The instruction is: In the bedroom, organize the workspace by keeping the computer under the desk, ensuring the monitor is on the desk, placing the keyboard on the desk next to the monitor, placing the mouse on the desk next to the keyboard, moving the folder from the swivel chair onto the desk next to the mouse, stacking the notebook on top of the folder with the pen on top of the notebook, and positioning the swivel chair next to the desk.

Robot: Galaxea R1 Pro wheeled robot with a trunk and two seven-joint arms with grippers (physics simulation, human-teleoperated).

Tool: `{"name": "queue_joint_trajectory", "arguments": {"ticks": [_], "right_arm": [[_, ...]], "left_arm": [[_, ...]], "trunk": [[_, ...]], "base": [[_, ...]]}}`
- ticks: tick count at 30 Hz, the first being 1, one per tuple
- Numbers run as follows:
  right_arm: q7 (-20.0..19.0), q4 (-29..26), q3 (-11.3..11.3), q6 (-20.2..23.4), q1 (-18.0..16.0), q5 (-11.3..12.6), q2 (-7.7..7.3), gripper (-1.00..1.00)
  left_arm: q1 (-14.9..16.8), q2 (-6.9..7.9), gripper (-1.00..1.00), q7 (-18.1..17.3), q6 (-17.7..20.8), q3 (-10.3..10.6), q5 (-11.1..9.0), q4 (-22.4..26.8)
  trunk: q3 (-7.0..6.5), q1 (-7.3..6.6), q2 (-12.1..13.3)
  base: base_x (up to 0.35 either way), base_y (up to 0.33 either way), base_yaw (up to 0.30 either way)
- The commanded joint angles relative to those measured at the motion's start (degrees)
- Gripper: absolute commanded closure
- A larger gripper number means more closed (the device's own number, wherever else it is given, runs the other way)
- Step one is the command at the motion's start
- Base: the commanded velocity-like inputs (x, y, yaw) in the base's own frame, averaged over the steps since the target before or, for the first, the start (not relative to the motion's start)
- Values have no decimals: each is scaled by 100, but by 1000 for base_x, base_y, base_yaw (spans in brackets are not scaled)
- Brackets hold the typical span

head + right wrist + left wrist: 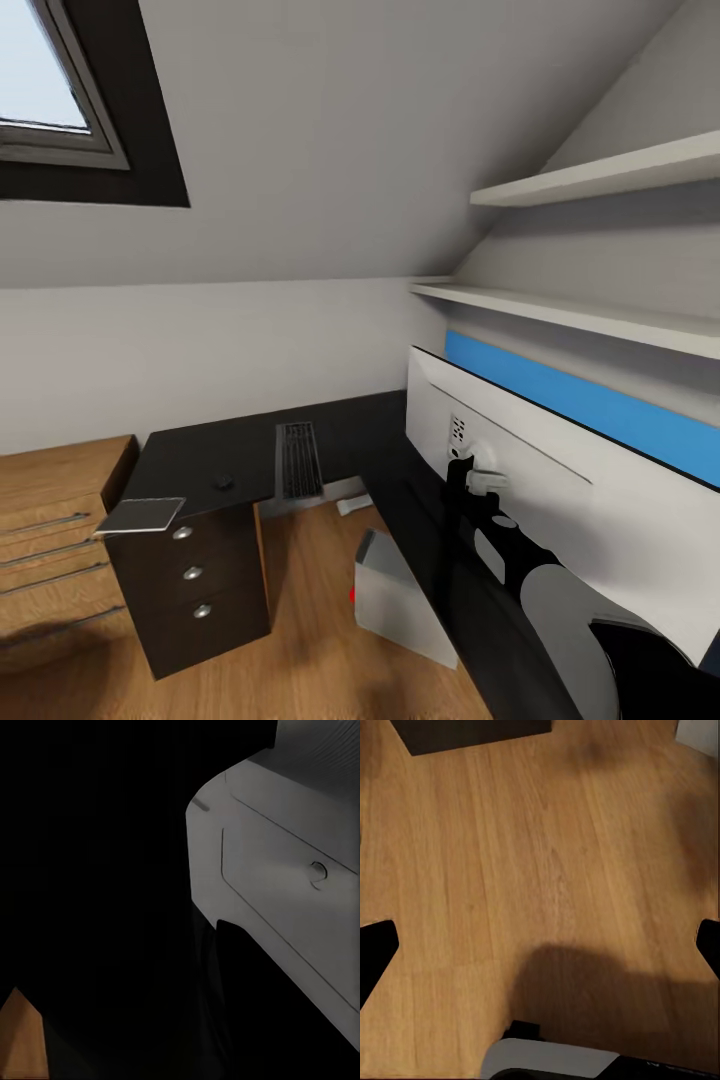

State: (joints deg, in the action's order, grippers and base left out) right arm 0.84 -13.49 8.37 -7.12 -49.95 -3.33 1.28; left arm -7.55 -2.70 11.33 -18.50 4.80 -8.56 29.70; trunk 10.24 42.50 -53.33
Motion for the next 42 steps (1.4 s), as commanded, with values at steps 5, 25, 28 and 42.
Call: {"name": "queue_joint_trajectory", "arguments": {"ticks": [5,25,28,42], "right_arm": [[21,8,33,-19,-6,-19,4,100],[21,13,33,-27,-6,-19,4,100],[21,13,33,-27,-6,-19,4,100],[21,13,33,-27,-6,-19,4,100]], "left_arm": [[-1,6,-100,45,-13,48,-58,9],[-1,6,-100,52,-22,41,-61,9],[-1,6,-100,53,-22,39,-65,9],[-1,6,-100,47,-21,39,-62,9]], "trunk": [[7,-3,-6],[7,-3,-6],[7,-3,-6],[7,-3,-6]], "base": [[-334,-138,0],[-176,-135,0],[0,0,0],[-117,0,0]]}}
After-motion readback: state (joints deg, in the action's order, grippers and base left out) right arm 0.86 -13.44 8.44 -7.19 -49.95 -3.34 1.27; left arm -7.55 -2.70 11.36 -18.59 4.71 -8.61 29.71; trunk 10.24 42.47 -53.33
